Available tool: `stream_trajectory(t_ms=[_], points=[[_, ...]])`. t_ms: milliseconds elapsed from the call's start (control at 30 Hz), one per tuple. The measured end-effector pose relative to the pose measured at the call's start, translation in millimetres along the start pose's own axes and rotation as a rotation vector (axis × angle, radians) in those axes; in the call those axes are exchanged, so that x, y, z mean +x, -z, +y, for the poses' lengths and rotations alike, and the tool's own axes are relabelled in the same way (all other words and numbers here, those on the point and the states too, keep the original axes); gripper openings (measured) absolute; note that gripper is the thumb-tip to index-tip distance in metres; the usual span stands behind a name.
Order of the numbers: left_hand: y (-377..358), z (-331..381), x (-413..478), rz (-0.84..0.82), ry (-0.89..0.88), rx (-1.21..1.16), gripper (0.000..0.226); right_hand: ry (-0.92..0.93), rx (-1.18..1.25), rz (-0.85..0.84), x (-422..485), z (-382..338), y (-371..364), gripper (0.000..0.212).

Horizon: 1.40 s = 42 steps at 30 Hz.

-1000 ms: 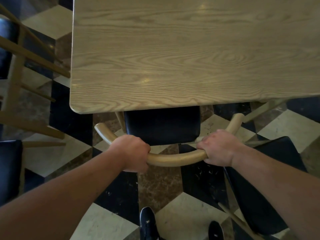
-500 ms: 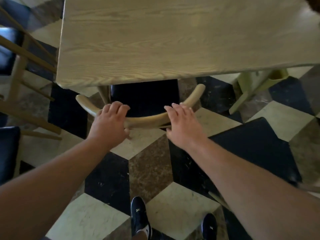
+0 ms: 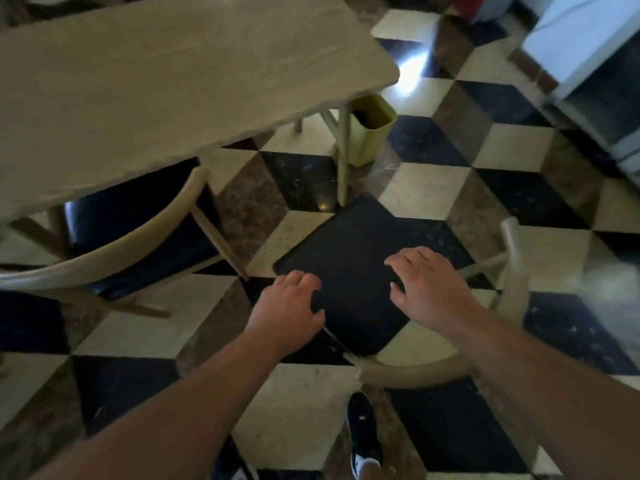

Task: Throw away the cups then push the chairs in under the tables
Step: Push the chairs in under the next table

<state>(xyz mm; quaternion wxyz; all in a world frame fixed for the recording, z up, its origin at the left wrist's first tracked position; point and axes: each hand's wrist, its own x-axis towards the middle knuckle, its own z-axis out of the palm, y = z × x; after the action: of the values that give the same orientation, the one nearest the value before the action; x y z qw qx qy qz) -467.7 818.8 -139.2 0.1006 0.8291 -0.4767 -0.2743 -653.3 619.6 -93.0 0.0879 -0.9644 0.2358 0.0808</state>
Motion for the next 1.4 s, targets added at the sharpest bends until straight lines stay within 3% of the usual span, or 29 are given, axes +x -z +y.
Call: stream_trajectory(t_ms=[333,400,467,533,733,867,1067,1333,1400], points=[[-89,174,53,-0.160,-0.229,0.014,0.050,-0.145,0.047,0.036,-108,166,-24,0.042],[-110,200,60,-0.286,-0.229,-0.009,0.072,-0.117,0.059,0.036,-120,187,-34,0.049],[-131,218,63,-0.500,-0.162,-0.042,0.111,-0.078,0.048,0.001,-130,200,-44,0.056],[-150,223,62,-0.644,-0.139,0.040,0.130,-0.063,-0.018,-0.081,-136,203,-53,0.064],[-158,214,59,-0.574,-0.214,0.270,0.082,0.021,-0.233,-0.250,-121,183,-61,0.057],[-142,192,51,-0.572,-0.136,0.272,0.056,0.055,-0.273,-0.310,-91,157,-63,0.048],[-99,115,32,-0.497,-0.003,0.249,0.021,0.178,-0.181,-0.382,-40,103,-70,0.016],[-53,0,53,-0.441,-0.034,0.326,0.037,0.313,-0.213,-0.405,34,21,-68,0.019],[-46,-24,63,-0.415,-0.041,0.308,0.032,0.311,-0.219,-0.398,56,7,-62,0.020]])
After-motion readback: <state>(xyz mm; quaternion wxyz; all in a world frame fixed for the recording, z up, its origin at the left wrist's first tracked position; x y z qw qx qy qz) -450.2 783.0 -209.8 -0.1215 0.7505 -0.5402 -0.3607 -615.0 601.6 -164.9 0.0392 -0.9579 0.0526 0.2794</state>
